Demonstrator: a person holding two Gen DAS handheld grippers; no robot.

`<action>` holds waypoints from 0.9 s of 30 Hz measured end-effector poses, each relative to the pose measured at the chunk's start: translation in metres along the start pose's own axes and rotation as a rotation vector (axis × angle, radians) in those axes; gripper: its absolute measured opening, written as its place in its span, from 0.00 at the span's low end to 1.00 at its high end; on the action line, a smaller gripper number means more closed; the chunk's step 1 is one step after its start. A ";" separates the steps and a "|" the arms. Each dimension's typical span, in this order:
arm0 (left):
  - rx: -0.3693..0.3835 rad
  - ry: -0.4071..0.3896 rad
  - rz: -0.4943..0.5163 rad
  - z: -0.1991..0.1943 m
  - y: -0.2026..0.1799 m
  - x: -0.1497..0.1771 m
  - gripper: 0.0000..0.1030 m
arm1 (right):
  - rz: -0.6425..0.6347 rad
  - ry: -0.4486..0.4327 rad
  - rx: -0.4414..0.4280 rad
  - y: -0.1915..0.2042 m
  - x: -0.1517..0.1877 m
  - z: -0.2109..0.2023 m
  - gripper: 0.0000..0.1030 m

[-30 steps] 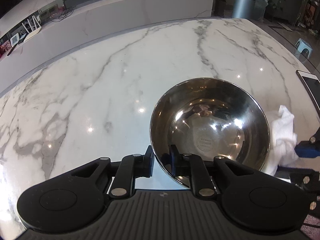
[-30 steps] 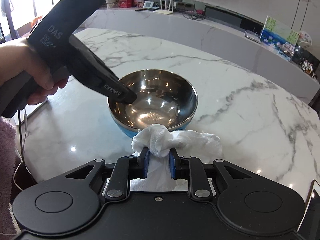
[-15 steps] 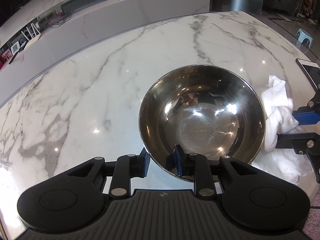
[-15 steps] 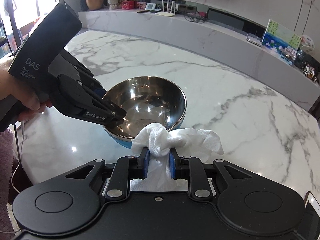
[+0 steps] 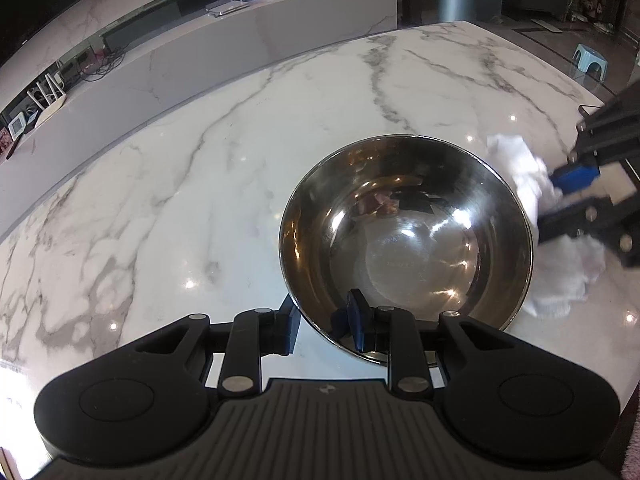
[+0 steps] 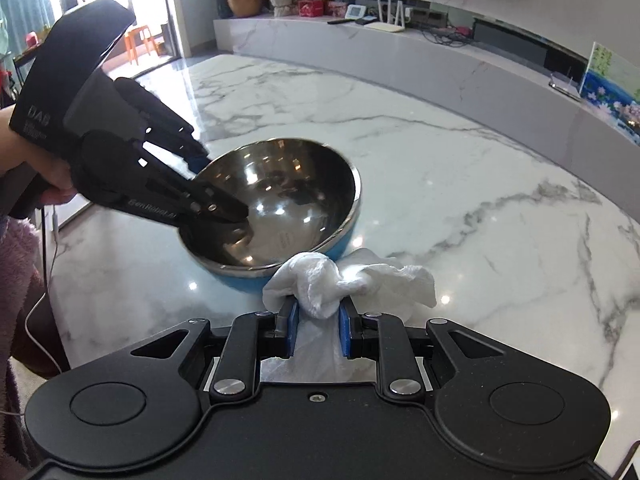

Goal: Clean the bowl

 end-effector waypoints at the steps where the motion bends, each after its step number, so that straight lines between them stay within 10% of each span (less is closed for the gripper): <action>1: -0.004 -0.001 0.010 0.001 -0.001 -0.001 0.23 | 0.007 -0.013 0.012 -0.008 -0.004 -0.001 0.18; 27: -0.009 -0.027 0.128 0.005 -0.007 -0.003 0.26 | -0.092 0.074 -0.005 -0.003 0.003 0.026 0.18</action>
Point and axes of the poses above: each gripper's, at about its wrist camera, not at the fingertips, and z roughly the way its jaws point, y to its left, x to its underside, the point moved 5 cm from there along z, roughly the way its jaws point, and after that the axes turned 7 degrees about -z, right-handed, at the moved point
